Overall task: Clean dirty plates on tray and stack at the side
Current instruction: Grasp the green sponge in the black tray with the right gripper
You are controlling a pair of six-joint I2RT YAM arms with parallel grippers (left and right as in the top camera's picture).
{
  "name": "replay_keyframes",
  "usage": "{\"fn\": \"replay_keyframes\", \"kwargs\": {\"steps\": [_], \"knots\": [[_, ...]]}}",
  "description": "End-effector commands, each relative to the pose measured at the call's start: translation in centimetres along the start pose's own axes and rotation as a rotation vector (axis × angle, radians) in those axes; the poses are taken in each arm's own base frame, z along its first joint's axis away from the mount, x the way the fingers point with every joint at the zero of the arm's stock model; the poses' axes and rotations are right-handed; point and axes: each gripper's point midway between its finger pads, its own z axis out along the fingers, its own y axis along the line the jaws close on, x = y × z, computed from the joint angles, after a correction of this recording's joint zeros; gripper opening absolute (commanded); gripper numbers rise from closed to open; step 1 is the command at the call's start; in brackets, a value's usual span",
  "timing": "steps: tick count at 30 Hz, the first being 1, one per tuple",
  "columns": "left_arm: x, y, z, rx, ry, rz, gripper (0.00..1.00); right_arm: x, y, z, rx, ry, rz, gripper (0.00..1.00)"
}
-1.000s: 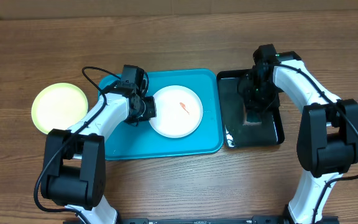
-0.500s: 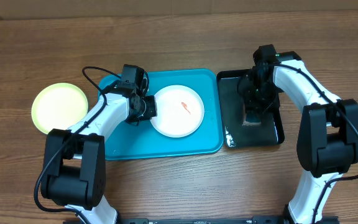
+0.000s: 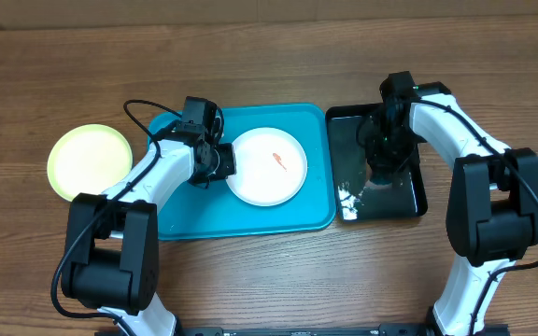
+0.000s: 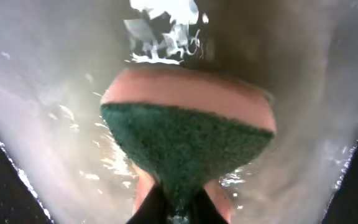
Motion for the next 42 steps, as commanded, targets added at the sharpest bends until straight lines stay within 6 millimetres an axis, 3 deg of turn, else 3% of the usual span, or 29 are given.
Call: {"fn": "replay_keyframes", "kwargs": {"steps": [1, 8, 22, 30, 34, 42], "knots": [[0.4, -0.3, 0.5, 0.017, 0.017, 0.009, 0.04, -0.5, 0.3, -2.3, -0.005, -0.037, -0.006, 0.04], [0.3, -0.4, 0.5, 0.024, 0.016, 0.010, 0.04, -1.0, 0.6, -4.5, -0.010, -0.067, -0.010, 0.04], [0.2, -0.4, 0.5, 0.024, 0.013, 0.011, 0.04, -1.1, 0.1, -4.6, 0.019, -0.073, -0.009, 0.04], [0.3, -0.4, 0.6, 0.023, 0.016, 0.010, 0.04, -1.5, 0.6, -6.4, 0.007, -0.088, -0.009, 0.04], [0.2, -0.4, 0.6, 0.025, 0.012, 0.011, 0.04, -0.9, 0.7, -6.3, 0.027, -0.064, -0.020, 0.04], [0.2, -0.5, 0.6, 0.027, 0.009, 0.011, 0.04, -1.3, 0.6, -6.5, 0.031, -0.082, -0.020, 0.04]]}}
